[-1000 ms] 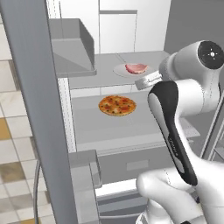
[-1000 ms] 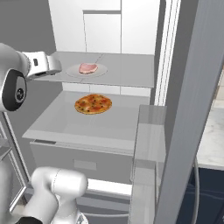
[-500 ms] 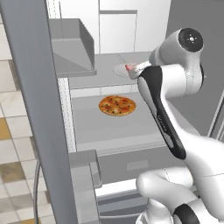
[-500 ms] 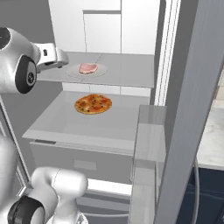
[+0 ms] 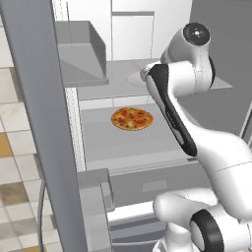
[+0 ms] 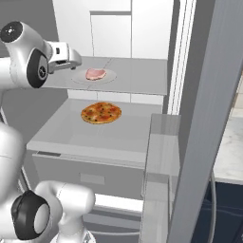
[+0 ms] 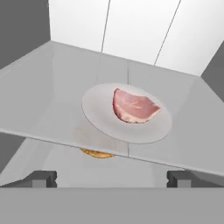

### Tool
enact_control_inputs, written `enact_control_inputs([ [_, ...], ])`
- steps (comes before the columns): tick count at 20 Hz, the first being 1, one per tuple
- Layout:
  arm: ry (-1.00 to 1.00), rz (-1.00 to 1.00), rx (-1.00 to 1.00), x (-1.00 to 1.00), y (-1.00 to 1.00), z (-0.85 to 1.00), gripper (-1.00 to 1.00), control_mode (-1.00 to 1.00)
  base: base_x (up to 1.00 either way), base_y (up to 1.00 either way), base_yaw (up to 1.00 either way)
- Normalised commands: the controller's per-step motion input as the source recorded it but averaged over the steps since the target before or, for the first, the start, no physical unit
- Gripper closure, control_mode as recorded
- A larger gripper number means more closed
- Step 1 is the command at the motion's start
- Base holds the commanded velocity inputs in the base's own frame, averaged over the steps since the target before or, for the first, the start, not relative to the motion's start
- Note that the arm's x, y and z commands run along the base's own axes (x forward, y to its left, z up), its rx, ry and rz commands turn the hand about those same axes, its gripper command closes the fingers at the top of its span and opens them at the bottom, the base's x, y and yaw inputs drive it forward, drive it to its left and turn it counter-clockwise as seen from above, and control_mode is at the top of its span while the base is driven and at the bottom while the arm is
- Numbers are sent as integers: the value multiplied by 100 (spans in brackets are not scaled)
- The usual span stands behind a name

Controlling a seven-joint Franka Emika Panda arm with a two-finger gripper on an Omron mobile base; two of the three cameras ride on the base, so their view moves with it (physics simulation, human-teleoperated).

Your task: Retrieve the steak from the fridge and place it on the saucepan with marinade on the stove.

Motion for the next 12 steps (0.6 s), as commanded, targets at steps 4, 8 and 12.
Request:
enact_control_inputs([
  [4,4,-2,6,36,-20,-7,-100,-100,0,0,0],
  [8,2,0,5,33,-14,-23,-100,-100,0,0,0],
  [12,0,0,4,37,-9,-24,-100,-100,0,0,0],
])
